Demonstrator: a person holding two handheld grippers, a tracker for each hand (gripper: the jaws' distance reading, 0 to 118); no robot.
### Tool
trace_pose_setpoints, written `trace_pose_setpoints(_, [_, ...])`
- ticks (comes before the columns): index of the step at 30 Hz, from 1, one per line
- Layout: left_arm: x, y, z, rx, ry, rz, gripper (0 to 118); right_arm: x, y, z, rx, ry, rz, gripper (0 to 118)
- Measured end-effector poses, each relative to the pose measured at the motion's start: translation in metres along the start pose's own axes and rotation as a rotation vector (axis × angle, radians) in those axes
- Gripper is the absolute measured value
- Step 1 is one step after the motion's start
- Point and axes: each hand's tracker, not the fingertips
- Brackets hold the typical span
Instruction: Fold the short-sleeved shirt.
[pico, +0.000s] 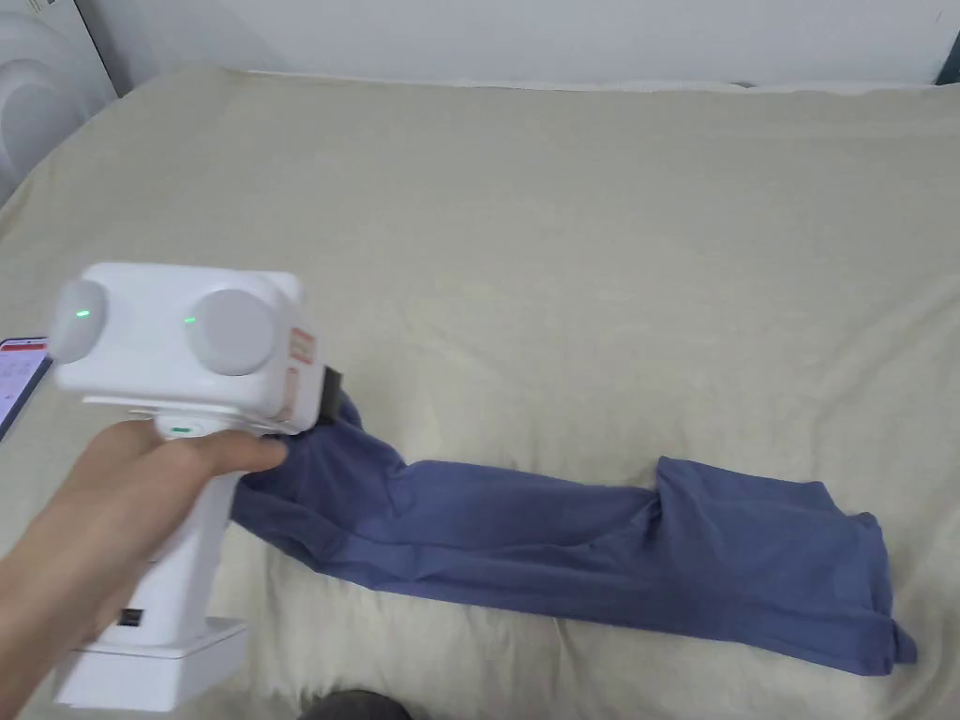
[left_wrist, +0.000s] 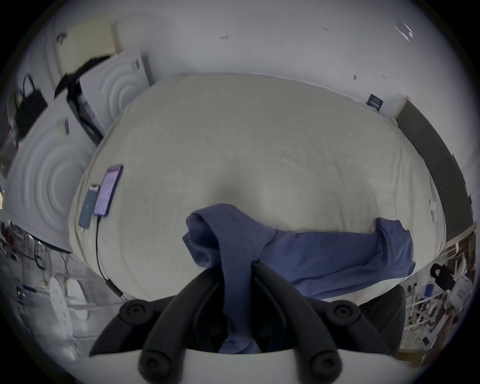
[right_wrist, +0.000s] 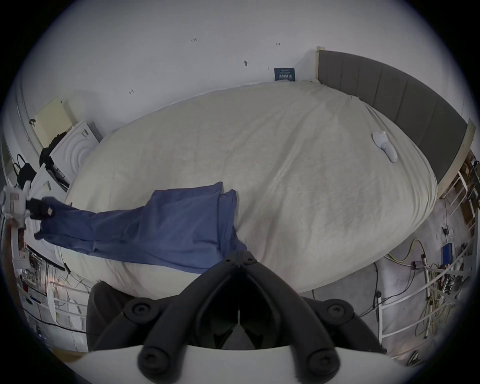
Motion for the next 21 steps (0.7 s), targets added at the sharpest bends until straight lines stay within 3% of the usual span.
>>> trace_pose_setpoints(2, [0.038, -0.004, -0.006, -0.016, -0.01, -0.032, 5, -0.001, -0.005, 0.005, 0.004, 0.054, -0.025, 1])
trace_pose_setpoints(7, [0.136, -0.024, -0.052, -0.116, -0.012, -0.157, 6, 0.0, -0.013, 0.009, 0.009, 0.072, -0.013, 1])
trace_pose_setpoints(10, [0.201, -0.035, -0.086, -0.069, -0.004, -0.164, 22, 0.01, -0.017, 0.004, -0.014, 0.103, -0.065, 1])
trace_pose_setpoints(11, [0.223, -0.044, -0.097, -0.016, 0.001, -0.193, 47, 0.013, -0.018, 0.003, -0.028, 0.109, -0.079, 1])
trace_pose_setpoints(12, [0.238, -0.049, -0.109, -0.007, -0.029, -0.22, 101, 0.016, -0.019, 0.004, -0.034, 0.104, -0.082, 1])
trace_pose_setpoints(13, [0.256, -0.059, -0.113, 0.036, -0.062, -0.271, 116, 0.018, -0.02, 0.007, -0.035, 0.099, -0.081, 1])
trace_pose_setpoints(14, [0.27, -0.062, -0.12, -0.076, -0.114, -0.291, 105, 0.019, -0.022, 0.01, -0.035, 0.091, -0.085, 1])
trace_pose_setpoints(16, [0.274, -0.067, -0.121, -0.109, -0.213, -0.234, 108, 0.024, -0.023, 0.012, -0.042, 0.08, -0.093, 1])
trace_pose_setpoints(19, [0.253, -0.067, -0.062, -0.088, -0.269, -0.257, 105, 0.027, -0.023, 0.008, -0.054, 0.079, -0.119, 1])
trace_pose_setpoints(20, [0.235, -0.066, -0.052, -0.051, -0.289, -0.25, 98, 0.027, -0.023, 0.005, -0.06, 0.083, -0.127, 1])
trace_pose_setpoints(21, [0.211, -0.063, -0.049, -0.013, -0.264, -0.257, 75, 0.026, -0.023, 0.002, -0.067, 0.091, -0.134, 1])
